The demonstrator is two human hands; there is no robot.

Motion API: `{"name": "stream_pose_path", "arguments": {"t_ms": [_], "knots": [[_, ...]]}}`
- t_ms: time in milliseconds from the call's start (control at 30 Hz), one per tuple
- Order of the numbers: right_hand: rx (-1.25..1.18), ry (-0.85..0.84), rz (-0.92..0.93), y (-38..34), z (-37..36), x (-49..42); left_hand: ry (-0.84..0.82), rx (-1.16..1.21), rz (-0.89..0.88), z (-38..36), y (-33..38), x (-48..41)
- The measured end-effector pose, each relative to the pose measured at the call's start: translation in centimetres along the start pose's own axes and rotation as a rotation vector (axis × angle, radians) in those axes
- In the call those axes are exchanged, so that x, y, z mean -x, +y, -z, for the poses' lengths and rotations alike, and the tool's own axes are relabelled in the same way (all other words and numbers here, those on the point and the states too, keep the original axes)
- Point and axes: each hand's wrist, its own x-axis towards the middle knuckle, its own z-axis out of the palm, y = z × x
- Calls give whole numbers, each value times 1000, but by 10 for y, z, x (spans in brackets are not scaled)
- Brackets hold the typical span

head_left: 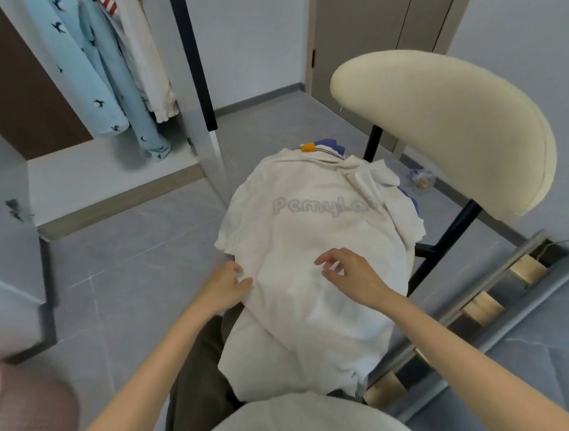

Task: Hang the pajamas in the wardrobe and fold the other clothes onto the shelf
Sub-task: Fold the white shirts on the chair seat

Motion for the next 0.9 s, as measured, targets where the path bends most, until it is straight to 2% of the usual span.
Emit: {"name": "stream_pose_path", "arguments": {"t_ms": [167, 233, 333, 433, 500, 600, 700, 800, 900], "knots": [[-78, -60, 30, -10, -12, 26, -144, 31, 7, -15, -12, 41], [-83, -112, 55, -16, -16, 34, -173, -58, 5, -19, -14, 54], [-68, -208, 114, -24, -21, 46, -146, -151, -19, -20, -18, 66], [-61, -252, 154, -30, -24, 55, -50, -100, -77, -15, -11, 76], [-106, -230, 189, -36, -22, 60, -15, 106, -95, -3, -1, 80], [-239, -158, 217, -49, -15, 68, -96, 515, -55, 22, 20, 92], [-327, -72, 271, -66, -8, 78, -118, 656, -52, 38, 36, 101], [-379, -55, 327, -79, -5, 88, -127, 830, -42, 43, 45, 108], [-212, -81, 340, -81, -11, 94, -120, 1050, -13, 47, 52, 114]]}}
